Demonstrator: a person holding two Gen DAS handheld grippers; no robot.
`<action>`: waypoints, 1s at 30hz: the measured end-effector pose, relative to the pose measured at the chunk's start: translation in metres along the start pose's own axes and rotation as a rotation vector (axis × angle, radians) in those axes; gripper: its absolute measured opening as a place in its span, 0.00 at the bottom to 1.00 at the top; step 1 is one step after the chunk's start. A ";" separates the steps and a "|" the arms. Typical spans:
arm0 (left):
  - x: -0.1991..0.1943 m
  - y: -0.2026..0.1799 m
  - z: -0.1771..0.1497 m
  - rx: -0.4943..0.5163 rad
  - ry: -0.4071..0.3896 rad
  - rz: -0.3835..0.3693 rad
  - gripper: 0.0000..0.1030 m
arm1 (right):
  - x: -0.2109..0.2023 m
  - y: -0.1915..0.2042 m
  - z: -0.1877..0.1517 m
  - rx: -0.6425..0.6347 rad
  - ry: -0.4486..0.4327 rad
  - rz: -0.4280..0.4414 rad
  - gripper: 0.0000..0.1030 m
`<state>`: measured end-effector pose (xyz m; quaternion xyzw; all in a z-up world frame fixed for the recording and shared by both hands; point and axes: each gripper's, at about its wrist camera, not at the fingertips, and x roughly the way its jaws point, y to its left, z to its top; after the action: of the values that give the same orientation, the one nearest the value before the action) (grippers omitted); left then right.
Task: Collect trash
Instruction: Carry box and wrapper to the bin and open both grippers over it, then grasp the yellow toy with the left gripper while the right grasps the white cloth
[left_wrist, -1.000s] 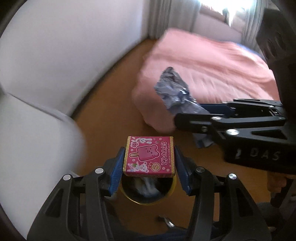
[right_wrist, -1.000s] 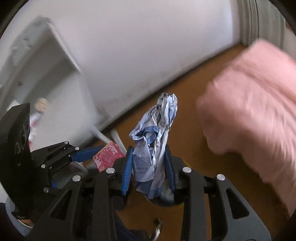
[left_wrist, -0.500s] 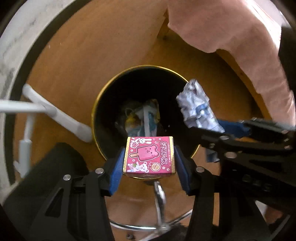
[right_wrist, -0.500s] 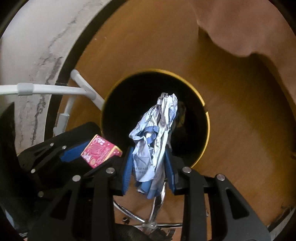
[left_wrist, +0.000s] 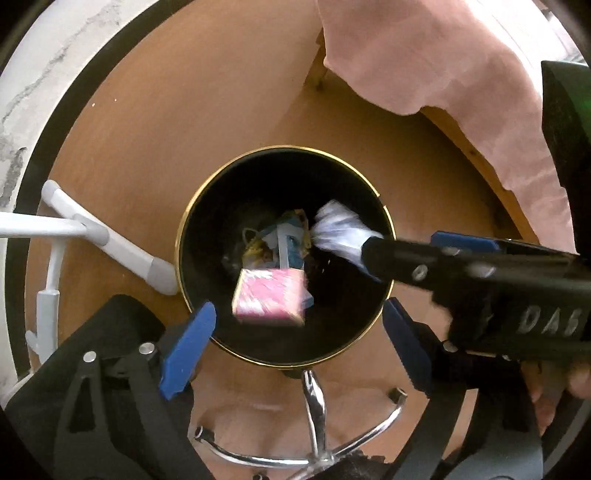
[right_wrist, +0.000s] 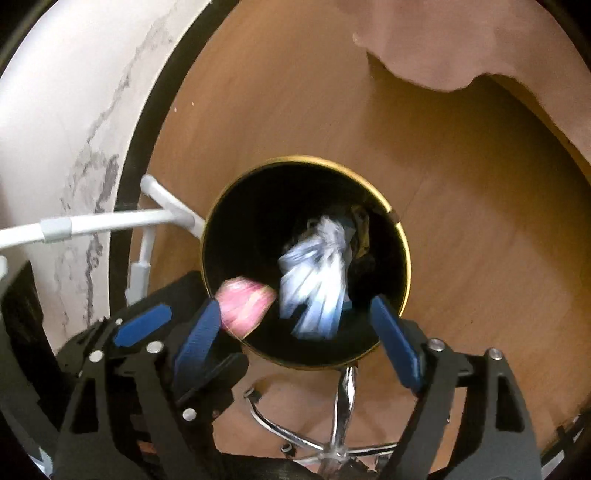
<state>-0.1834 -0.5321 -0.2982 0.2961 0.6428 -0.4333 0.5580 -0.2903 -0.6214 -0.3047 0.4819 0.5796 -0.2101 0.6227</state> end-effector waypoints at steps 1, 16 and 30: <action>-0.002 0.000 0.000 -0.005 -0.008 -0.005 0.88 | 0.000 -0.001 0.002 0.007 -0.004 0.005 0.79; -0.245 -0.104 -0.067 0.353 -0.545 -0.099 0.88 | -0.276 0.020 -0.042 -0.053 -0.835 -0.242 0.93; -0.431 0.206 -0.265 -0.465 -0.826 0.451 0.94 | -0.267 0.307 -0.135 -0.788 -0.870 0.038 0.93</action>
<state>-0.0405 -0.1604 0.0758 0.0998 0.3686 -0.2289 0.8954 -0.1725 -0.4498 0.0704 0.0940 0.2962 -0.1460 0.9392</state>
